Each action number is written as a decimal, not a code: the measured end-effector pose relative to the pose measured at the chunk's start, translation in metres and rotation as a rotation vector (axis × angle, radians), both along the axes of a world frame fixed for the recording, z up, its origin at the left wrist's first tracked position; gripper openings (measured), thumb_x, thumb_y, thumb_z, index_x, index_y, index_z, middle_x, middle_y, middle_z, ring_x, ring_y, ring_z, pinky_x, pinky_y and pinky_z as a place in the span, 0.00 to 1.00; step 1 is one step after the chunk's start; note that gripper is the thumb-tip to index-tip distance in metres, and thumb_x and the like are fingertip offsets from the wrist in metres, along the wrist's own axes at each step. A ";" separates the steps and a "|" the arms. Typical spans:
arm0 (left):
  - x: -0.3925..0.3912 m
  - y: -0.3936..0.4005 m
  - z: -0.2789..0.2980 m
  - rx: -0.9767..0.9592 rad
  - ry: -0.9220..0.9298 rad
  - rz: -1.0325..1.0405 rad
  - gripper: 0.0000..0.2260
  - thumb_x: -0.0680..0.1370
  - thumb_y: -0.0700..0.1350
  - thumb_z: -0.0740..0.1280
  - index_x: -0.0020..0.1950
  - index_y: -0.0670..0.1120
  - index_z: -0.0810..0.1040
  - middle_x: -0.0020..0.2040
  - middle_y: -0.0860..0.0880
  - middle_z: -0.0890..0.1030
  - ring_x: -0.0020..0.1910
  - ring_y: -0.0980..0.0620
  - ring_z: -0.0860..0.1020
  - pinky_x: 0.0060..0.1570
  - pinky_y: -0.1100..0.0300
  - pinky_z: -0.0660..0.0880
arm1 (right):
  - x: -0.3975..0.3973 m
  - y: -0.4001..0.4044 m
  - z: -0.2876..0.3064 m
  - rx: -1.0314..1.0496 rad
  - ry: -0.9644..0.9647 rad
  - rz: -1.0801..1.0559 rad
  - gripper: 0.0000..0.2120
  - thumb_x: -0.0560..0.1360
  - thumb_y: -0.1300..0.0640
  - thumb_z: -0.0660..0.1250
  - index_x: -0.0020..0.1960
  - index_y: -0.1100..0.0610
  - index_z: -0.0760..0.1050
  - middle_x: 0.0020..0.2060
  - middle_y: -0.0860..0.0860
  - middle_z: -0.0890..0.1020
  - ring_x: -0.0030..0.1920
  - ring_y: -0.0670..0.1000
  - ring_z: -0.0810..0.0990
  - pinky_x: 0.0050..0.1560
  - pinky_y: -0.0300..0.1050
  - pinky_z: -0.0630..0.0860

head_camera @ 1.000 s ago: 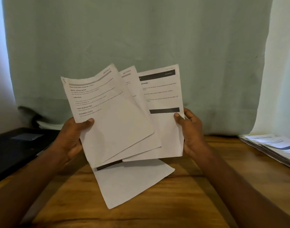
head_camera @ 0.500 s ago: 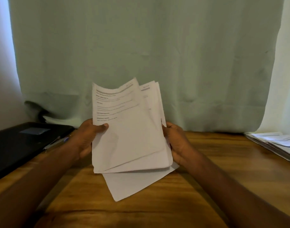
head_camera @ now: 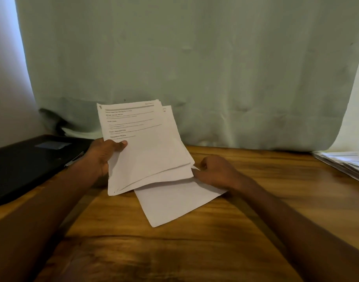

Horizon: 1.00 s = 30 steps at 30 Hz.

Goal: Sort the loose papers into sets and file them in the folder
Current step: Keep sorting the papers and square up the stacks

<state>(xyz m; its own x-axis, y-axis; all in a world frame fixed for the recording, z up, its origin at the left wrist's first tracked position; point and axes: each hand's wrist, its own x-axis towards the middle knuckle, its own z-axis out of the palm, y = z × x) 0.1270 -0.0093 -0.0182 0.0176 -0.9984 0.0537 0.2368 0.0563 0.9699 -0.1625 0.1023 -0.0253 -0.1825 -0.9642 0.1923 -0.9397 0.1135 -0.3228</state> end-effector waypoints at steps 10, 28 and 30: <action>0.009 -0.002 0.008 -0.148 0.078 0.114 0.14 0.78 0.36 0.71 0.62 0.48 0.80 0.58 0.48 0.85 0.57 0.43 0.82 0.58 0.43 0.79 | 0.012 0.009 0.006 0.029 -0.327 -0.111 0.24 0.74 0.49 0.77 0.64 0.57 0.73 0.58 0.54 0.79 0.53 0.52 0.76 0.46 0.44 0.73; 0.018 -0.006 0.014 -0.256 0.277 -0.104 0.23 0.75 0.40 0.74 0.70 0.48 0.78 0.64 0.44 0.82 0.66 0.37 0.78 0.67 0.36 0.72 | -0.012 0.002 0.021 -0.510 -1.174 0.138 0.11 0.78 0.59 0.73 0.58 0.51 0.79 0.50 0.48 0.87 0.51 0.53 0.86 0.49 0.51 0.85; 0.016 -0.004 0.015 -0.263 0.268 -0.137 0.25 0.73 0.42 0.75 0.70 0.49 0.78 0.65 0.43 0.82 0.66 0.37 0.78 0.67 0.35 0.72 | -0.010 0.002 0.022 -0.516 -1.168 0.160 0.11 0.78 0.58 0.72 0.59 0.50 0.78 0.51 0.48 0.87 0.51 0.52 0.86 0.49 0.50 0.85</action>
